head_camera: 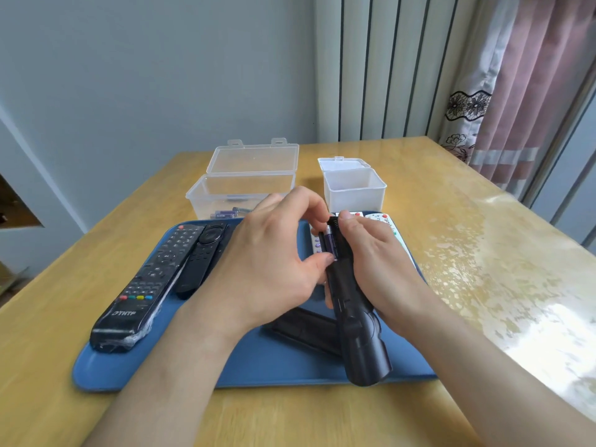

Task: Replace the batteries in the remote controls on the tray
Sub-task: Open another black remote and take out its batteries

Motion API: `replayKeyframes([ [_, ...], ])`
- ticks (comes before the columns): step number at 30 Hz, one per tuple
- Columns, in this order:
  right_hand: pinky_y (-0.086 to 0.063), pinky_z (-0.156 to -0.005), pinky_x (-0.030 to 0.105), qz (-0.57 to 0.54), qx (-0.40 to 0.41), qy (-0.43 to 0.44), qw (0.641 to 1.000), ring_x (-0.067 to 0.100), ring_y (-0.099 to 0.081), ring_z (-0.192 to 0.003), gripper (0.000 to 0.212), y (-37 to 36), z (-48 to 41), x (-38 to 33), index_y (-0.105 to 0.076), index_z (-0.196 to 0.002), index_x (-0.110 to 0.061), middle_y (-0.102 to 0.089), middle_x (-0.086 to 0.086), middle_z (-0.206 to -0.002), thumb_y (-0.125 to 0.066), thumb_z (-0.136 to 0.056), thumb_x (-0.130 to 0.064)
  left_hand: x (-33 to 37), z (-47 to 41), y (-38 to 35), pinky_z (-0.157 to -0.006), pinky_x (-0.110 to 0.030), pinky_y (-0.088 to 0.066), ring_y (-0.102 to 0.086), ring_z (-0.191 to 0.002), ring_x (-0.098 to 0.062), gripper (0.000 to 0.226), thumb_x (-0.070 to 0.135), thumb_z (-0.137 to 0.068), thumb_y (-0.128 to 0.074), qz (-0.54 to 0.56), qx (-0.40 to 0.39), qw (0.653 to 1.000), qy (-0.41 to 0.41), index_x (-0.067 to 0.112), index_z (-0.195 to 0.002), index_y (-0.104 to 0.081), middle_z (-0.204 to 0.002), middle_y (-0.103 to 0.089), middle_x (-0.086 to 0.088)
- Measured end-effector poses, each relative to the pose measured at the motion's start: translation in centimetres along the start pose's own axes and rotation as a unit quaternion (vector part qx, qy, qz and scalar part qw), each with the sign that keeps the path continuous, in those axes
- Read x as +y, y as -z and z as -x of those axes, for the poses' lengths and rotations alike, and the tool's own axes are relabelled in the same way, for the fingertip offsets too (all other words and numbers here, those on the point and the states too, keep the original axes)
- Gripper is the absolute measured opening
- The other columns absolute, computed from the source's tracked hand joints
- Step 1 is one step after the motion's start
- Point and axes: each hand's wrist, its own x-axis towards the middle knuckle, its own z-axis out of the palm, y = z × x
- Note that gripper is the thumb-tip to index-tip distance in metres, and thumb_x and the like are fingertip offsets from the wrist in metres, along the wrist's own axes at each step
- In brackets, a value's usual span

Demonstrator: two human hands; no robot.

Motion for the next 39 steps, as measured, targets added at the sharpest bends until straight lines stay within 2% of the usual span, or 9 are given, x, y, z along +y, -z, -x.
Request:
replayKeyframes([
  [9,-0.047,-0.043,0.030,-0.038,-0.032,-0.014,0.999,0.029,-0.053,-0.045,0.044,-0.9,0.1,0.1,-0.060,-0.089,-0.002,-0.060,0.018,-0.057,-0.033,-0.107,-0.032,-0.3,-0.4,-0.6,-0.055,-0.011,-0.035,-0.047,-0.068,-0.007,0.028,0.022,-0.069,-0.071,0.246,0.025,0.965,0.087,0.022,-0.091,-0.053,-0.077,-0.050,0.006],
  [14,-0.047,-0.042,0.029,-0.080,-0.027,-0.021,0.996,0.029,-0.054,-0.044,0.050,-0.9,0.1,-0.1,-0.067,-0.068,-0.017,-0.059,0.017,-0.056,-0.038,-0.106,-0.033,0.1,-0.5,-1.6,-0.048,-0.043,-0.044,-0.042,-0.053,-0.037,0.024,0.007,-0.071,-0.062,0.329,0.032,0.939,0.098,0.025,-0.084,-0.053,-0.071,-0.040,-0.001],
  [18,-0.049,-0.049,0.031,-0.099,-0.043,-0.010,0.994,0.029,-0.055,-0.049,0.036,-0.7,-0.3,-0.2,-0.064,-0.089,-0.003,-0.059,0.017,-0.061,-0.046,-0.103,-0.031,0.1,-0.6,-2.3,-0.044,-0.028,-0.043,-0.045,-0.047,-0.019,0.020,0.012,-0.070,-0.066,0.363,0.074,0.916,0.152,0.019,-0.087,-0.056,-0.065,-0.047,0.002],
  [24,-0.053,-0.064,0.038,-0.097,-0.032,-0.034,0.994,0.025,-0.062,-0.061,0.030,-0.7,-0.3,-0.1,-0.066,-0.093,-0.002,-0.065,0.010,-0.067,-0.051,-0.100,-0.026,-0.3,-0.3,-3.0,-0.048,-0.014,-0.037,-0.042,-0.044,-0.008,0.019,0.025,-0.068,-0.068,0.220,0.142,0.953,0.154,0.024,-0.087,-0.064,-0.066,-0.055,0.007],
  [28,-0.054,-0.065,0.035,-0.139,-0.047,-0.056,0.988,0.018,-0.065,-0.071,0.022,-0.9,-0.1,-0.1,-0.070,-0.095,-0.012,-0.068,0.005,-0.078,-0.052,-0.100,-0.024,-0.4,-0.3,-2.8,-0.053,-0.020,-0.039,-0.044,-0.050,-0.016,0.019,0.025,-0.071,-0.069,0.089,0.182,0.975,0.088,0.021,-0.087,-0.061,-0.071,-0.060,0.005],
  [30,-0.049,-0.073,0.043,-0.144,-0.052,-0.062,0.986,0.023,-0.063,-0.079,0.023,-1.1,-0.2,0.0,-0.071,-0.097,-0.012,-0.068,0.009,-0.085,-0.054,-0.098,-0.028,-0.2,-0.1,-2.6,-0.053,-0.023,-0.042,-0.044,-0.050,-0.014,0.017,0.022,-0.072,-0.067,0.120,0.190,0.969,0.099,0.022,-0.088,-0.061,-0.071,-0.060,0.006],
  [32,-0.043,-0.069,0.039,-0.140,-0.054,-0.064,0.987,0.024,-0.062,-0.074,0.026,-1.3,-0.3,-0.1,-0.073,-0.090,-0.013,-0.067,0.010,-0.082,-0.056,-0.097,-0.030,0.4,-0.4,-2.4,-0.046,-0.029,-0.045,-0.042,-0.046,-0.014,0.013,0.015,-0.077,-0.060,0.304,0.175,0.918,0.186,0.019,-0.090,-0.062,-0.062,-0.058,0.006],
  [36,-0.031,-0.054,0.029,-0.157,-0.020,-0.090,0.983,0.020,-0.046,-0.056,0.024,-0.7,-0.8,-0.9,-0.073,-0.077,-0.017,-0.053,0.014,-0.077,-0.057,-0.092,-0.027,1.0,-2.1,-2.5,-0.037,-0.019,-0.020,-0.030,-0.044,-0.009,0.023,0.003,-0.094,-0.041,0.621,0.103,0.698,0.342,0.002,-0.094,-0.064,-0.057,-0.044,0.000],
  [39,-0.037,-0.059,0.029,-0.156,0.000,-0.118,0.981,0.023,-0.048,-0.064,0.022,0.7,-1.8,-1.9,-0.075,-0.083,-0.015,-0.053,0.015,-0.085,-0.055,-0.089,-0.023,1.0,-4.2,-2.5,-0.036,-0.015,-0.024,-0.035,-0.047,-0.008,0.024,0.007,-0.100,-0.041,0.656,0.039,0.663,0.359,0.002,-0.099,-0.064,-0.061,-0.045,-0.002],
])
